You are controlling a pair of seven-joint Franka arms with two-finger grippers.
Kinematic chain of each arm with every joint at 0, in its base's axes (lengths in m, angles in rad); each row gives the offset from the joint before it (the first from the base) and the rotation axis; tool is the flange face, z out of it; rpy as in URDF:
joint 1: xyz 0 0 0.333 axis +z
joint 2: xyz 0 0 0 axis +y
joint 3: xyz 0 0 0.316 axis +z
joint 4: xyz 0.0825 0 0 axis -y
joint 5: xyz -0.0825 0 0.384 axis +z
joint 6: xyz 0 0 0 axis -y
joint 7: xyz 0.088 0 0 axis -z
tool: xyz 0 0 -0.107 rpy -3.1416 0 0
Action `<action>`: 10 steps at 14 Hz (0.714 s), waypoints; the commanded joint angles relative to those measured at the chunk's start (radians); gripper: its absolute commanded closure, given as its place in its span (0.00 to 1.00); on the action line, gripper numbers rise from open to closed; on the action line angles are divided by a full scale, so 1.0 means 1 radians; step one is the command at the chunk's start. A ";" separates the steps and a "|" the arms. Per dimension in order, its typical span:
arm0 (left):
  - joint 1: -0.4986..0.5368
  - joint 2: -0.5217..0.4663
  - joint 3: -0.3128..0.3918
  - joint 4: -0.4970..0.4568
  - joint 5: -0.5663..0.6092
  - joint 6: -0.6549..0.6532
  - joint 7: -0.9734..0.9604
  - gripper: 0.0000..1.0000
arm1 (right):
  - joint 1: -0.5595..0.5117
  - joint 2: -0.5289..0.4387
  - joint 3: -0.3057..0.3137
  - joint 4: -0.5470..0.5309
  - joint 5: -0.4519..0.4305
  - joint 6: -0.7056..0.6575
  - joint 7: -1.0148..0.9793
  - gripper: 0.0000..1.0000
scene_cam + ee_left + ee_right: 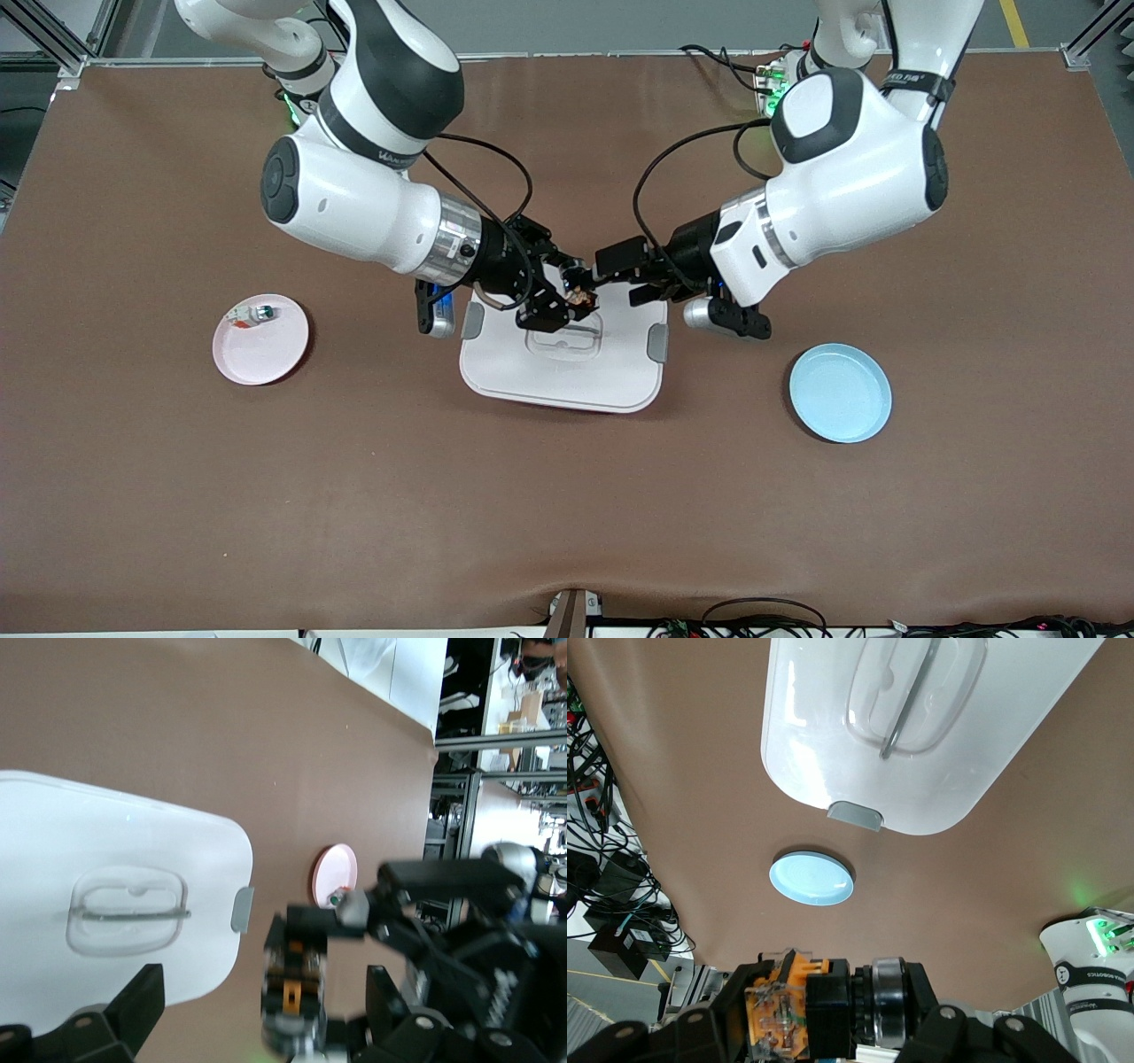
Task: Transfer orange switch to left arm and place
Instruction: 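Grasp the switch with the left gripper above the white box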
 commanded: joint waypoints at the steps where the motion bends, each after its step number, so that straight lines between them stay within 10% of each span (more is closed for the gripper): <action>1: -0.022 0.013 0.001 0.019 -0.023 0.046 -0.001 0.00 | 0.013 0.045 -0.012 0.077 0.023 -0.003 0.044 1.00; 10: -0.036 0.022 0.001 0.013 -0.012 0.085 0.020 0.00 | 0.007 0.046 -0.012 0.093 0.041 -0.003 0.046 1.00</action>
